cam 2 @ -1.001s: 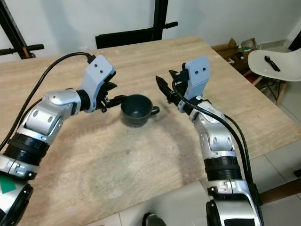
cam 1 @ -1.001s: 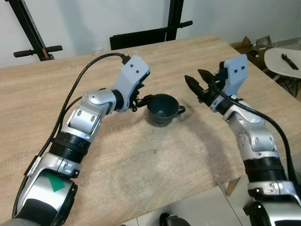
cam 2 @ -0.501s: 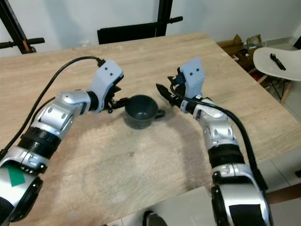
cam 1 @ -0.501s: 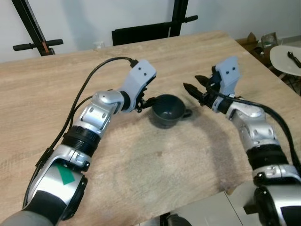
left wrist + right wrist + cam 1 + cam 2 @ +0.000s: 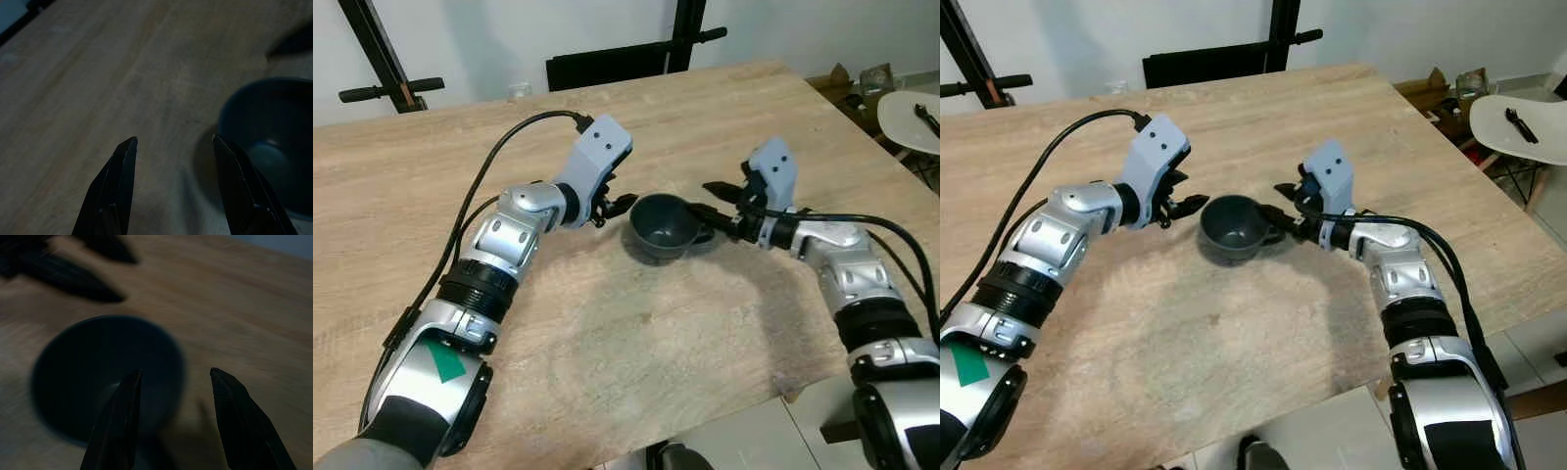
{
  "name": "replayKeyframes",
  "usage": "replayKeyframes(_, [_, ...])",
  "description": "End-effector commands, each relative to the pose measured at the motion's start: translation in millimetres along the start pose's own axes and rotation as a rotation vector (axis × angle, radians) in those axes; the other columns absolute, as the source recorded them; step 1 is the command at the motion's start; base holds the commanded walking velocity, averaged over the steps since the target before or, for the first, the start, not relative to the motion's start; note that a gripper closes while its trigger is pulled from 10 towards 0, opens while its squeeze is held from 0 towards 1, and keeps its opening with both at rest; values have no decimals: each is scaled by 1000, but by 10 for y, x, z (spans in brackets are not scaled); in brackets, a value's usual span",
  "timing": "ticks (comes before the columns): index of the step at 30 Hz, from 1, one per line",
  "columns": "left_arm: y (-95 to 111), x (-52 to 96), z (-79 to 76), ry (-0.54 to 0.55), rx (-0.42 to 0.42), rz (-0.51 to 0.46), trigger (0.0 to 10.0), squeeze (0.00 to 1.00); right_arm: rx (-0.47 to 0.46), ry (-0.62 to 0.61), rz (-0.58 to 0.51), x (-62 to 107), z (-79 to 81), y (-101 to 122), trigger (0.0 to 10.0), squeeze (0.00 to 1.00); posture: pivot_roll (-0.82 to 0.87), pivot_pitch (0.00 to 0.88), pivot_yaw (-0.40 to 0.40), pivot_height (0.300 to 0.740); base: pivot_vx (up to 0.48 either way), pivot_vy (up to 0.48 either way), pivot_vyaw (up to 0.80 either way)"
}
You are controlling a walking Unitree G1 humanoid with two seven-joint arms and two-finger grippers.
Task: Setting the table
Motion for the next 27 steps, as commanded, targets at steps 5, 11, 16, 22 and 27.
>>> replayKeyframes(5, [119, 14, 43, 22, -2, -39, 10000, 0, -19, 110, -21, -80, 249, -10, 10000, 0, -16, 94, 61, 740, 0, 0, 0])
replayKeyframes(11, [222, 50, 55, 28, 6, -73, 10000, 0, -16, 155, -53, -102, 342, 55, 10000, 0, -16, 94, 61, 740, 0, 0, 0])
replayKeyframes(16, [272, 75, 38, 23, 9, -93, 10000, 0, -2, 150, -91, -110, 338, 151, 10000, 0, -16, 94, 61, 740, 0, 0, 0])
replayKeyframes(22, [243, 62, -25, 0, 14, -91, 10000, 0, 2, 48, -129, -96, 137, 260, 10000, 0, -26, 89, 62, 740, 0, 0, 0])
replayKeyframes(27, [155, 76, -98, -26, 15, -76, 10000, 0, -22, -19, -186, -68, 8, 393, 10000, 0, -28, 87, 60, 740, 0, 0, 0])
Point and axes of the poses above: a point about 5 cm out from each wrist's last joint towards the gripper, its own x axis pointing back from the gripper into the wrist, its own y axis along the axis of the wrist's last joint, z = x × y, the point moved 5 cm from there along -x, pointing out of the wrist towards the gripper, and after that the axes turned 10 degrees about x, right-handed, at the moved point
